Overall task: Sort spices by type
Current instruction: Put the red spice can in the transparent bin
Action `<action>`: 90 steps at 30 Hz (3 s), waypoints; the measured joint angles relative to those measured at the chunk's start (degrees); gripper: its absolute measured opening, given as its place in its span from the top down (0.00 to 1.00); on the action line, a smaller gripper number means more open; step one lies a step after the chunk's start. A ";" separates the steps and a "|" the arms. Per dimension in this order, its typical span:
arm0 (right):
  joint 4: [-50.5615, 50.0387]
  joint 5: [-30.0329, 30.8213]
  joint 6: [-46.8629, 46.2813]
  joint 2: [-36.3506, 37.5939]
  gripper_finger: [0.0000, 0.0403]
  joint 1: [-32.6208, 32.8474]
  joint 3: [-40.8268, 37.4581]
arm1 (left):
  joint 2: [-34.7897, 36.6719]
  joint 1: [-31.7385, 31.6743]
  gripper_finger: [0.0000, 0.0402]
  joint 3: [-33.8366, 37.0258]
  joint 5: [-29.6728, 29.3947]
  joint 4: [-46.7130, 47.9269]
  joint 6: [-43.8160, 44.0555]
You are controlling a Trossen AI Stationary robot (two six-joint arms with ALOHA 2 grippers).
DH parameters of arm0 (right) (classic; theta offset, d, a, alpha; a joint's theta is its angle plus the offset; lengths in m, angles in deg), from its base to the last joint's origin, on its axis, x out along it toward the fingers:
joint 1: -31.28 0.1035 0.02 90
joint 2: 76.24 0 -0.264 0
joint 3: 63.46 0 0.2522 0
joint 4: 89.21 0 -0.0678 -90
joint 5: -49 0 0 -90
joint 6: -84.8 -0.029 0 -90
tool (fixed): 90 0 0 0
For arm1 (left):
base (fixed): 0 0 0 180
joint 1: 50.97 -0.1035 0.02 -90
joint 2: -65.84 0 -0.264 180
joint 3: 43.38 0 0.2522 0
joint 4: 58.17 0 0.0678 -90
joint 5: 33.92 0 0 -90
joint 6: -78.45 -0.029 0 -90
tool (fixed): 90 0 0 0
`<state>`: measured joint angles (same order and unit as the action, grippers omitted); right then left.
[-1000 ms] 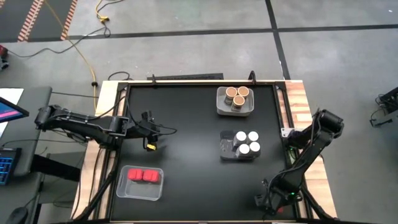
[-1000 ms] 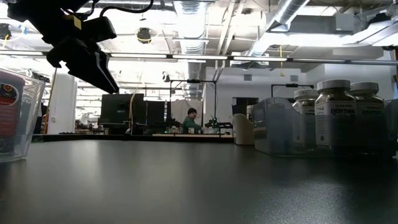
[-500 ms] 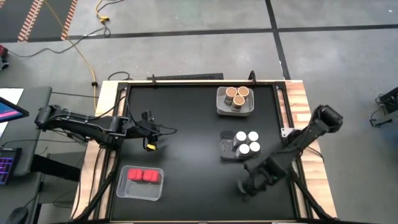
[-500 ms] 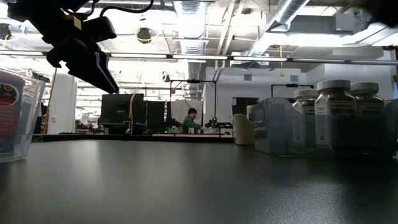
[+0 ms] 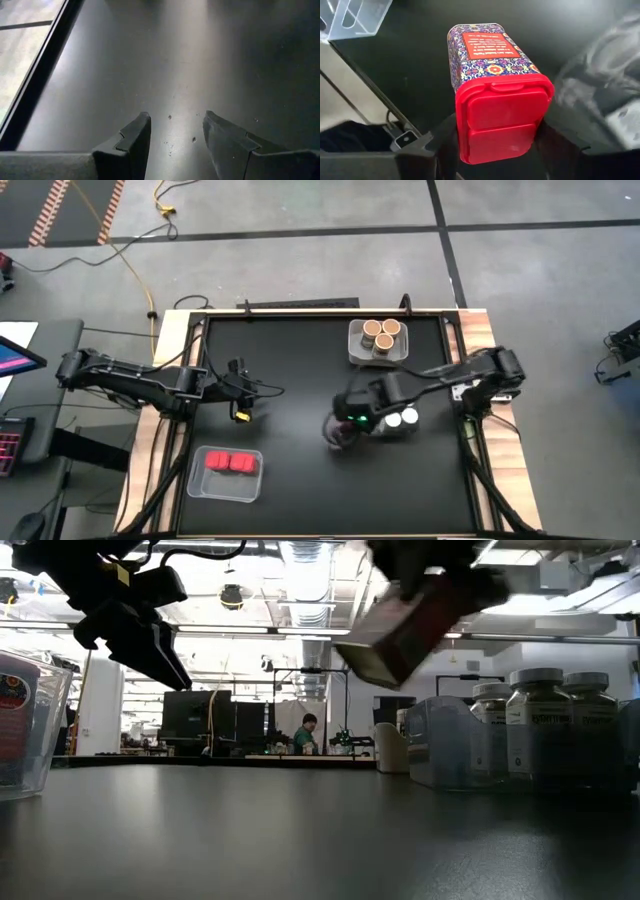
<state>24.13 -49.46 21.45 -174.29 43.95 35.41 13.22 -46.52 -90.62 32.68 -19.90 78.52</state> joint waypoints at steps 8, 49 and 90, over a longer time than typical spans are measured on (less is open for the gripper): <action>-19.10 -0.18 17.52 -16.58 0.40 -7.08 24.45 | 0.00 0.00 0.58 0.01 0.02 0.07 -0.28; -31.92 5.09 19.80 -36.30 0.39 -9.80 41.88 | 0.00 0.00 0.58 0.02 0.04 0.42 0.35; -36.96 9.97 25.67 -34.34 0.22 -8.41 48.67 | 0.02 0.00 0.58 0.02 0.09 0.28 0.49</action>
<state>-12.84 -39.49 47.12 -208.63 35.54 84.08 13.24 -46.52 -90.60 32.77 -19.61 79.01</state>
